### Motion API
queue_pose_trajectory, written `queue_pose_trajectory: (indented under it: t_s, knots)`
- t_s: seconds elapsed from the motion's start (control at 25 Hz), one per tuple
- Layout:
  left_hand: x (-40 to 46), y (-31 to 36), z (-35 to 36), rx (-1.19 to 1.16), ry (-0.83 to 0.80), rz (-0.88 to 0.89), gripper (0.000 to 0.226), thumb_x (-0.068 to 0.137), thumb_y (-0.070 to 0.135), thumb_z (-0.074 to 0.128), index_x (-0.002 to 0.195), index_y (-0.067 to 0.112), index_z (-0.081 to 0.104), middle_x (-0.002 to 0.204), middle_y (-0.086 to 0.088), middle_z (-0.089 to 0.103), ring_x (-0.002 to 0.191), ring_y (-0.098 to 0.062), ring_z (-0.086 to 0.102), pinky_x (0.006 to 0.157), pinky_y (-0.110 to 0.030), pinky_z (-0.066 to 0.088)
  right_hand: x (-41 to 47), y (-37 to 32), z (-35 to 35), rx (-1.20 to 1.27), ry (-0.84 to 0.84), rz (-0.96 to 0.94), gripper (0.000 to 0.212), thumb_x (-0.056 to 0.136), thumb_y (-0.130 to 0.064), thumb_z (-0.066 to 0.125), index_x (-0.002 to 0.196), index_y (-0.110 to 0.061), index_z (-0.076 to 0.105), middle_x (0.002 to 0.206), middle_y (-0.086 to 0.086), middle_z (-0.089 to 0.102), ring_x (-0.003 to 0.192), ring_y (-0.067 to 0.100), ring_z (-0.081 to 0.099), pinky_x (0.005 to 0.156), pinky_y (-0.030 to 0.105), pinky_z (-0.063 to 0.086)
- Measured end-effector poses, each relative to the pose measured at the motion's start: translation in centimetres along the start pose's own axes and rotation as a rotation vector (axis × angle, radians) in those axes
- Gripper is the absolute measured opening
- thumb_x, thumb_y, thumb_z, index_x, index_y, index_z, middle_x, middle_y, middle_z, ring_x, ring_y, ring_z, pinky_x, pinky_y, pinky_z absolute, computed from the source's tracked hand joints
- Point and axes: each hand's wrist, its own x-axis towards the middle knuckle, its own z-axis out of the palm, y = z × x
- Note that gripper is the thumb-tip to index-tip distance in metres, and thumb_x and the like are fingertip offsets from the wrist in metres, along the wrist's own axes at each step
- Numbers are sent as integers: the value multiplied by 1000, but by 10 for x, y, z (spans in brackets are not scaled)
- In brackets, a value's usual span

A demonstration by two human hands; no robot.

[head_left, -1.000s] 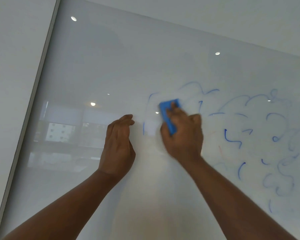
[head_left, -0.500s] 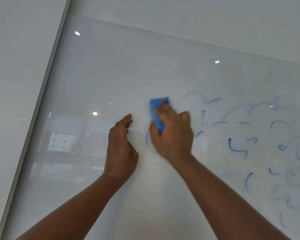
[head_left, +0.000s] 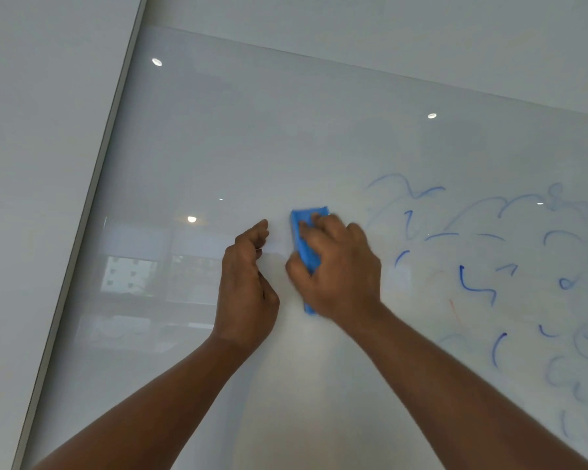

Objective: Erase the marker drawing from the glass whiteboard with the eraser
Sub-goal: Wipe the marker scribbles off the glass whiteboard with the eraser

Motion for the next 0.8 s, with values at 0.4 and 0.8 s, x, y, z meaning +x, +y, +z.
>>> queue_pose_trajectory:
  t_s: [0.4,0.8]
  knots:
    - [-4,-2,1,8,-38,5,59,86,1,39,144,12,41,142,0,48,126,-6,45,110,-17,36,-5,-6,3,54,22,82,41,83,-36,69,120,-17,70,124,-1,63,92,27,57,57,32,51]
    - [-7,-1,6,141,4,86,71,79,-22,40,143,9,43,140,-7,51,130,-17,42,114,-31,35,34,34,-15,72,129,410,38,83,-36,66,118,-21,68,122,-2,60,101,31,54,75,44,55]
